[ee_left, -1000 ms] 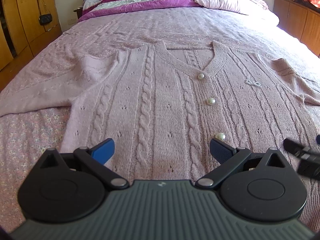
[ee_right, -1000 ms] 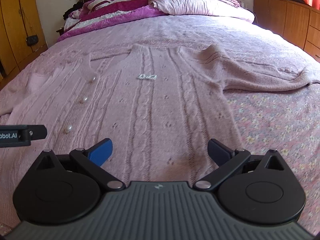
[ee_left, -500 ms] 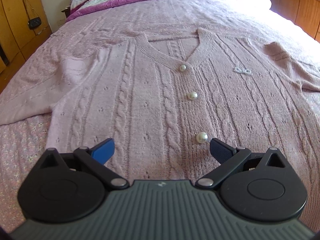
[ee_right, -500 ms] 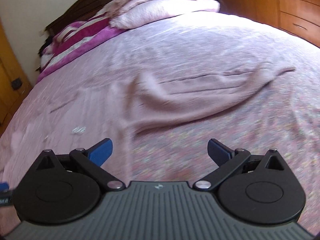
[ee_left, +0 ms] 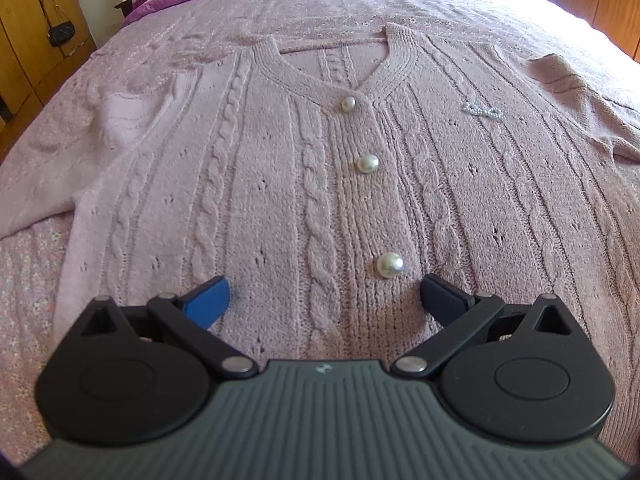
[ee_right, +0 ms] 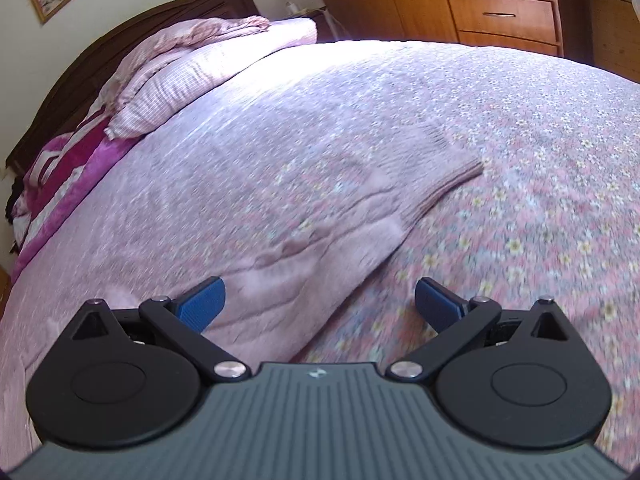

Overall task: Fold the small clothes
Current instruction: 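Reach the right gripper to a cardigan sleeve cuff and grasp it, then carry the sleeve across the cardigan body with the right gripper and release, then grasp the other sleeve of the cardigan with the left gripper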

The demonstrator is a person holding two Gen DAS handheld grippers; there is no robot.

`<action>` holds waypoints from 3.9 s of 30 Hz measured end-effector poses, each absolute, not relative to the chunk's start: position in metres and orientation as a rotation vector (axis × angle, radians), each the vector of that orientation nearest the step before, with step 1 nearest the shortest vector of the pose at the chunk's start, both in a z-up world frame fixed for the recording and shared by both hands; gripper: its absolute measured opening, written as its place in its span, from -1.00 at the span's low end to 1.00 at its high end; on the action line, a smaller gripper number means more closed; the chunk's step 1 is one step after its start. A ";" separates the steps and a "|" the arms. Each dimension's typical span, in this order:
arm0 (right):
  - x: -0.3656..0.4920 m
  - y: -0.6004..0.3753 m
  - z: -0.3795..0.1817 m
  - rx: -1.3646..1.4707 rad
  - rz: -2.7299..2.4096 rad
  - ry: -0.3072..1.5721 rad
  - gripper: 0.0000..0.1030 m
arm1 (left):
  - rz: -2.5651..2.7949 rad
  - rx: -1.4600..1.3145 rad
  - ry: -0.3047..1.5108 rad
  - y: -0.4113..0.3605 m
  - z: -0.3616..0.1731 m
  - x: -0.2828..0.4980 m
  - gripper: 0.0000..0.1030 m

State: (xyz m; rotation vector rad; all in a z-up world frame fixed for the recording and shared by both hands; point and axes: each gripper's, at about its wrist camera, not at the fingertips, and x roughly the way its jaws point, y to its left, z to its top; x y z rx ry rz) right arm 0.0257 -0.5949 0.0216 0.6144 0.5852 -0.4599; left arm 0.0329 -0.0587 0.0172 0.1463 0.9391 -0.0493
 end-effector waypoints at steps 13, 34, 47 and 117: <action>0.050 -0.630 0.001 0.700 -0.473 0.467 0.76 | -0.047 0.152 0.921 -0.060 0.013 0.032 1.00; -0.009 -0.550 0.100 0.646 -0.246 0.293 -0.79 | -0.096 0.111 0.938 -0.044 0.027 0.035 1.00; 0.000 -0.435 0.152 0.585 -0.059 0.264 -0.79 | -0.093 0.102 0.878 -0.010 0.057 0.034 1.00; 0.123 -0.103 0.084 0.214 0.235 0.653 0.25 | 0.036 0.053 0.831 0.087 0.064 0.060 1.00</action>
